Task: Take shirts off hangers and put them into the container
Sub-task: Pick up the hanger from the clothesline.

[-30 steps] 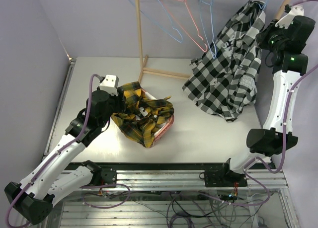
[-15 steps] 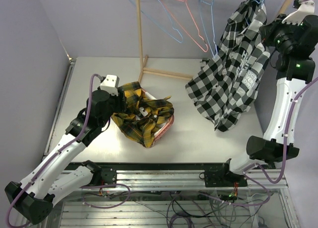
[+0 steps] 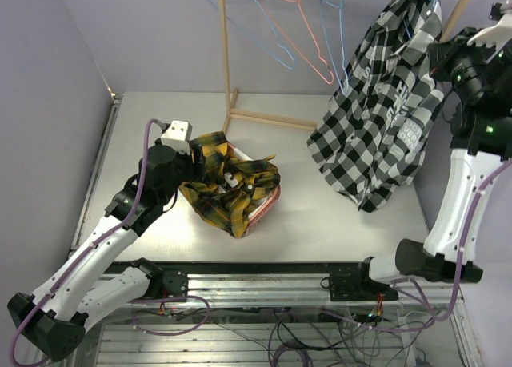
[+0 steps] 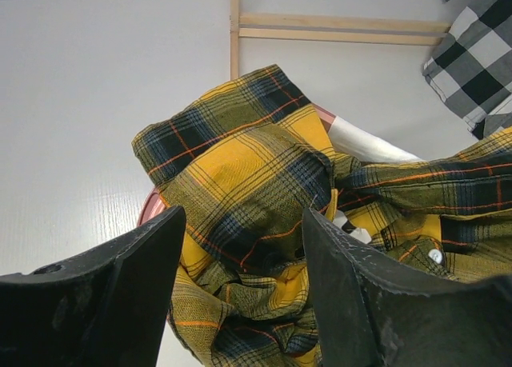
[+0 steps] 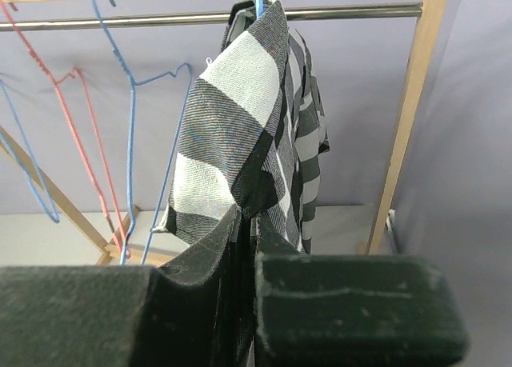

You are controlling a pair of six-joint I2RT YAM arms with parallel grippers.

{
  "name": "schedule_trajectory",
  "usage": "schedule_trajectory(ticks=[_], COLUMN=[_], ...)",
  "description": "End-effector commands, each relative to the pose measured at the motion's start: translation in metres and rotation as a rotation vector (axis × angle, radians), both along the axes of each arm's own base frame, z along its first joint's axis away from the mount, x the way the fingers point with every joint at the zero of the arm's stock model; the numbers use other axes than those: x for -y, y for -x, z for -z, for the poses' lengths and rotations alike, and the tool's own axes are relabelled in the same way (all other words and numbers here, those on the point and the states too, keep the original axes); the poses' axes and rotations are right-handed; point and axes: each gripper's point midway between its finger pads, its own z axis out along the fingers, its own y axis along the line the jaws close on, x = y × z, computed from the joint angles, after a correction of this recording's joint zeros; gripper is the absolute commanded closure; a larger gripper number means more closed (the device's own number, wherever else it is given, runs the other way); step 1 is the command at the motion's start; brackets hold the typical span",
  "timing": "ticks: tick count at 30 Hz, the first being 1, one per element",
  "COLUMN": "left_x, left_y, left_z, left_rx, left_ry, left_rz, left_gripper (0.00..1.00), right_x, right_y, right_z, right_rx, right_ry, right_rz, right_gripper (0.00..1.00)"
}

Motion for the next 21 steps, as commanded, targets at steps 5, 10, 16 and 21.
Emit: schedule_trajectory(ticks=[5, 10, 16, 21], left_x=[0.006, 0.017, 0.064, 0.108], left_y=[0.004, 0.008, 0.015, 0.026], left_z=[-0.036, -0.053, -0.085, -0.126], left_rx=[0.118, 0.185, 0.234, 0.275], left_ry=[0.062, 0.083, 0.145, 0.216], left_rz=[0.062, 0.142, 0.393, 0.637], left_gripper=[0.25, 0.24, 0.21, 0.18], right_x=[-0.021, -0.037, -0.068, -0.129], right_y=[0.076, 0.121, 0.187, 0.234], right_z=[0.007, 0.069, 0.119, 0.150], right_rx=[0.072, -0.043, -0.104, -0.131], right_ry=[-0.038, -0.086, -0.097, -0.178], right_rz=[0.007, -0.010, -0.080, -0.396], right_gripper=[1.00, 1.00, 1.00, 1.00])
